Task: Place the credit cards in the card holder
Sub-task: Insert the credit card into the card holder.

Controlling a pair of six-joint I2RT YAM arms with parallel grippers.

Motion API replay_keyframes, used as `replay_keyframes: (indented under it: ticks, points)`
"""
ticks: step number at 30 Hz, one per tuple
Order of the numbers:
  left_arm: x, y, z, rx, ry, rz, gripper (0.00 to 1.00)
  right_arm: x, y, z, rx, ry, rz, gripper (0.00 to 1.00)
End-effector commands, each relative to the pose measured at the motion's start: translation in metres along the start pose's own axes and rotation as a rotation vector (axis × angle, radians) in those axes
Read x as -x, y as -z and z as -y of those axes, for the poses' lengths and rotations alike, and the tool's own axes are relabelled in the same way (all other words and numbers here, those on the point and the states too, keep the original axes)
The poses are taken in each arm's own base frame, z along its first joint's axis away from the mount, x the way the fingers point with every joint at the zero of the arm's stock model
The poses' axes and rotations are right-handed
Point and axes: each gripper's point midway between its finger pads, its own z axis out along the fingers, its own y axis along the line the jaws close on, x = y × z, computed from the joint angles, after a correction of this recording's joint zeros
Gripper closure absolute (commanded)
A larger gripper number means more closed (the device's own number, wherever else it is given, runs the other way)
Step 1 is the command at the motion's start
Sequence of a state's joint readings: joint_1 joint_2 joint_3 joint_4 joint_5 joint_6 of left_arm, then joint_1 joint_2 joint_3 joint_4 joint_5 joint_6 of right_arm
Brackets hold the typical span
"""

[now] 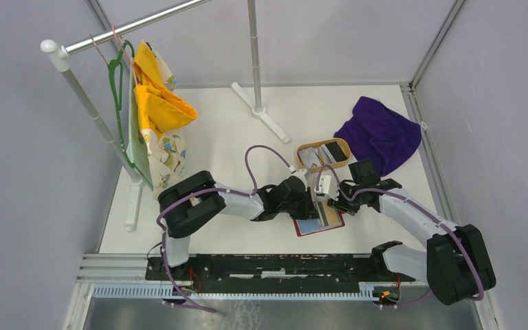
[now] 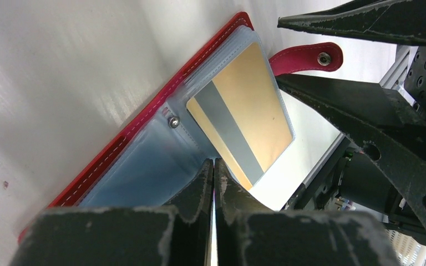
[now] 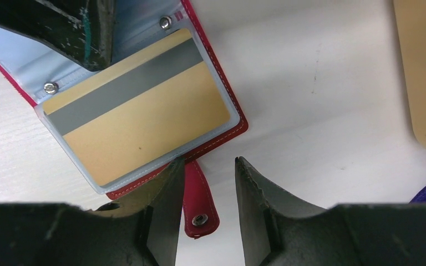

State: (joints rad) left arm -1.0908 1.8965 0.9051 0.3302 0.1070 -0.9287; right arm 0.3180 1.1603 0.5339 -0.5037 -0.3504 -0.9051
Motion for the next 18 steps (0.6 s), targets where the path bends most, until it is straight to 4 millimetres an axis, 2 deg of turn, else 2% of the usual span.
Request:
replay_keyframes:
  ticks: [1, 11, 18]
  points:
    - [0.010, -0.005, 0.016, -0.036, -0.061, 0.019, 0.94, 0.008, 0.001, 0.000, 0.018, 0.007, 0.031, 0.56]
    - [0.019, -0.002, 0.027, -0.061, -0.074, 0.037, 0.94, 0.010, 0.000, -0.003, 0.037, 0.010, 0.042, 0.55]
    - [0.020, 0.005, 0.029, -0.071, -0.085, 0.051, 0.92, 0.007, 0.006, 0.012, -0.045, 0.000, 0.014, 0.53]
